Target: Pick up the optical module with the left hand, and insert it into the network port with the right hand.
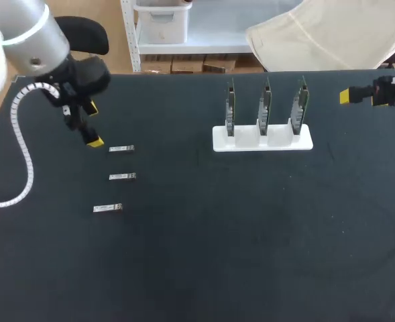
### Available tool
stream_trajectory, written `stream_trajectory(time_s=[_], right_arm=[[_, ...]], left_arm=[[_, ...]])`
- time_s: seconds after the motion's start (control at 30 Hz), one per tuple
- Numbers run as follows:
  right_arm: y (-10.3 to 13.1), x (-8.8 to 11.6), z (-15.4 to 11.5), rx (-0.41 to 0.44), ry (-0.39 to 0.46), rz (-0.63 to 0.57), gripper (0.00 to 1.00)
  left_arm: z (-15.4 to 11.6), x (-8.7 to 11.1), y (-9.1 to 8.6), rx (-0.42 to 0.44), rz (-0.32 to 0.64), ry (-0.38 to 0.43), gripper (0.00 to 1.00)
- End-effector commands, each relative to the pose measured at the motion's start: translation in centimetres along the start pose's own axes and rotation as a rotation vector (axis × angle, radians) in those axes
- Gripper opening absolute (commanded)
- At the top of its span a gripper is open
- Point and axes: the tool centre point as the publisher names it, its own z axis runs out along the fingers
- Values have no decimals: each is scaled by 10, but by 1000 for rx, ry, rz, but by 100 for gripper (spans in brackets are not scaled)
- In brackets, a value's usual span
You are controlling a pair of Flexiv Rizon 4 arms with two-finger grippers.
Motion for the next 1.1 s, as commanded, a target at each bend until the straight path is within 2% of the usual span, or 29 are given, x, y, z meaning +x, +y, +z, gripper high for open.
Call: stream_trajectory(time_s=[0.03, 0.13, 0.3, 0.57, 0.83, 1.1], right_arm=[[0, 0, 0, 0, 0, 0, 100], [0, 0, 0, 0, 0, 0, 100], [0, 0, 0, 0, 0, 0, 100], [0, 0, 0, 0, 0, 0, 100], [0, 0, 0, 0, 0, 0, 100], [0, 0, 0, 0, 0, 0, 100]], left_arm=[[9, -2, -6, 8, 21, 15, 100], [17, -3, -14, 15, 63, 40, 100], [21, -4, -13, -13, 124, 73, 100], [25, -4, -3, -8, 146, 107, 100], [39, -3, -4, 20, 144, 130, 100], [53, 2, -2, 5, 137, 147, 100]])
